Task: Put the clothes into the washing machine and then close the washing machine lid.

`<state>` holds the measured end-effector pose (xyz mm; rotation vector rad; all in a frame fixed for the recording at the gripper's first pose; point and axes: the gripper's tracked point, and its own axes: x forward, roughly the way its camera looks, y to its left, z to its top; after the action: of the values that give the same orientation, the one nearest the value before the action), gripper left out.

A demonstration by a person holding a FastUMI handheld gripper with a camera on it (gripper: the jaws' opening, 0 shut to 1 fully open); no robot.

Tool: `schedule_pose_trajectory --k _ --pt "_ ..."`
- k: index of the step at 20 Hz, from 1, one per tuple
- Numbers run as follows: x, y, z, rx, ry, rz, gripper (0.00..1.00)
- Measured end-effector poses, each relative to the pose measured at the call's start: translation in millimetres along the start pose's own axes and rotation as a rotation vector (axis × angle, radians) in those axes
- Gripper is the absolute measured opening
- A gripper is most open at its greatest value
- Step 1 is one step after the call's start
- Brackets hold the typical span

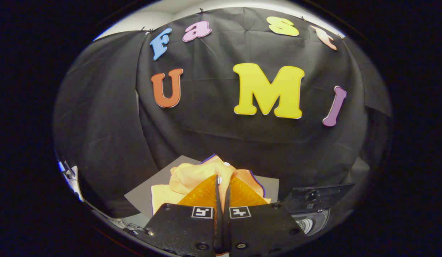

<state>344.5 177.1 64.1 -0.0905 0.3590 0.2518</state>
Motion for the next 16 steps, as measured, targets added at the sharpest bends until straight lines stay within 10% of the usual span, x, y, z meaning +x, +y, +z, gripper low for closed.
schedule_pose_trajectory --k 16 --pt "-63 -205 -4 0.107 -0.023 -0.281 0.04"
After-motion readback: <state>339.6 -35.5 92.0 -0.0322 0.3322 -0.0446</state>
